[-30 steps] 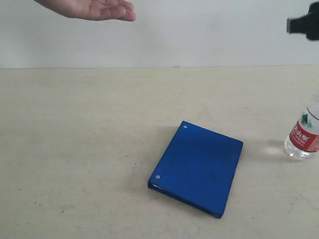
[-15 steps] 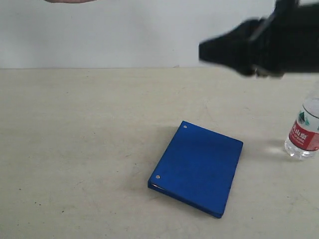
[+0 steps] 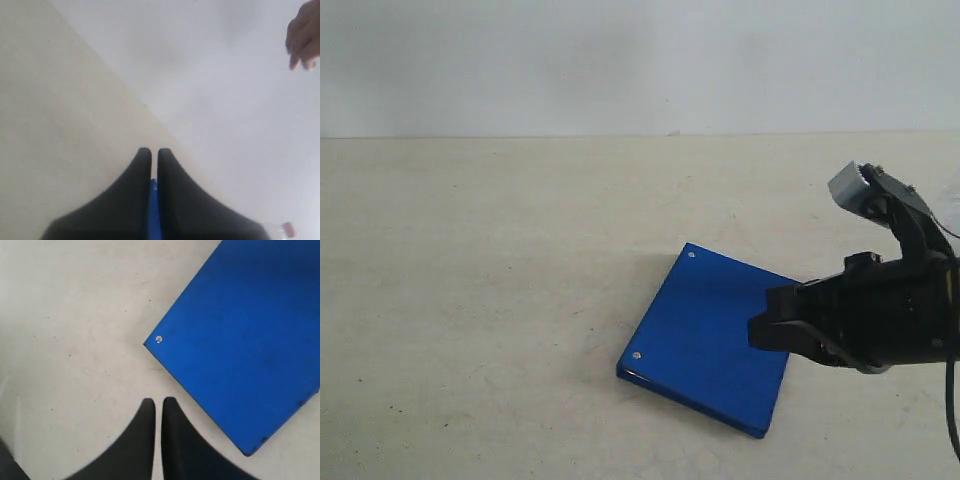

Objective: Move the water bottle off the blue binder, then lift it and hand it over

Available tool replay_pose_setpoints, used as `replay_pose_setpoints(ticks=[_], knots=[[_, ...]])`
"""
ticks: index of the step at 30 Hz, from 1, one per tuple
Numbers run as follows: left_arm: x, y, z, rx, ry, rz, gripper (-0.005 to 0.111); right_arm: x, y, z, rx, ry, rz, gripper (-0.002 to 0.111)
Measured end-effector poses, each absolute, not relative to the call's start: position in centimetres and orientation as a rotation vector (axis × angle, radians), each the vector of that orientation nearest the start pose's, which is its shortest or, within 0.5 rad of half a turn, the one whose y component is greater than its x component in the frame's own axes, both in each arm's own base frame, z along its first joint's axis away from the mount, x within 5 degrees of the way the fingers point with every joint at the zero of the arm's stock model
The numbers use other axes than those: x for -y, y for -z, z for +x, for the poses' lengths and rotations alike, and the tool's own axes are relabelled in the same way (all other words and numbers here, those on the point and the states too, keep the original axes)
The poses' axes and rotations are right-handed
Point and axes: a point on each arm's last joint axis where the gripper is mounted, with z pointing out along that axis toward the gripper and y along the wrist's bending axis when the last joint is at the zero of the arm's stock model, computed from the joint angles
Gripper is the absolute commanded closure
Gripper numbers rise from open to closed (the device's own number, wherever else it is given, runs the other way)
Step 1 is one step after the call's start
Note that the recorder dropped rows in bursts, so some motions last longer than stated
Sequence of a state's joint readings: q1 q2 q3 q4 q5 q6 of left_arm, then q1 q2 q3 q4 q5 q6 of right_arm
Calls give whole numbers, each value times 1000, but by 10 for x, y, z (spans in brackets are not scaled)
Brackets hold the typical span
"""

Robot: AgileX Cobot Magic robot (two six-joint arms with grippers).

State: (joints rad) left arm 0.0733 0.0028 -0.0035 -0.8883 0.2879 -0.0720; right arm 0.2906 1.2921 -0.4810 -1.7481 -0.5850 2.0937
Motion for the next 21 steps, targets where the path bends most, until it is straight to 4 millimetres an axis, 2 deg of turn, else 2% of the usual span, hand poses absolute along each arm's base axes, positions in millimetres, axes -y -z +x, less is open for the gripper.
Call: replay_pose_setpoints(ticks=[1,4,6,8,11,14,18,21], knots=[[17,-198,55,-1581,869,-710,102,-108,-199,190,-2443,-965,-251,104],[17,-200,55,-1556,926,-752,102,-107,-196,191,-2454,-943,-234,85],[17,-200,55,-1551,931,-754,102,-106,-189,195,-2480,-917,-212,65],[17,-200,55,-1545,926,-754,102,-105,-180,199,-2514,-878,-185,52],[14,-202,56,-1523,870,-722,102,-105,-166,204,-2570,-867,-119,49],[13,-208,55,-1533,730,-578,102,-109,-155,205,-2624,-934,-61,49],[20,-252,46,-1517,550,-234,102,-114,-146,204,-2672,-1019,-37,49],[24,-277,54,-1573,480,-103,102,-114,-142,205,-2685,-1015,-13,49]])
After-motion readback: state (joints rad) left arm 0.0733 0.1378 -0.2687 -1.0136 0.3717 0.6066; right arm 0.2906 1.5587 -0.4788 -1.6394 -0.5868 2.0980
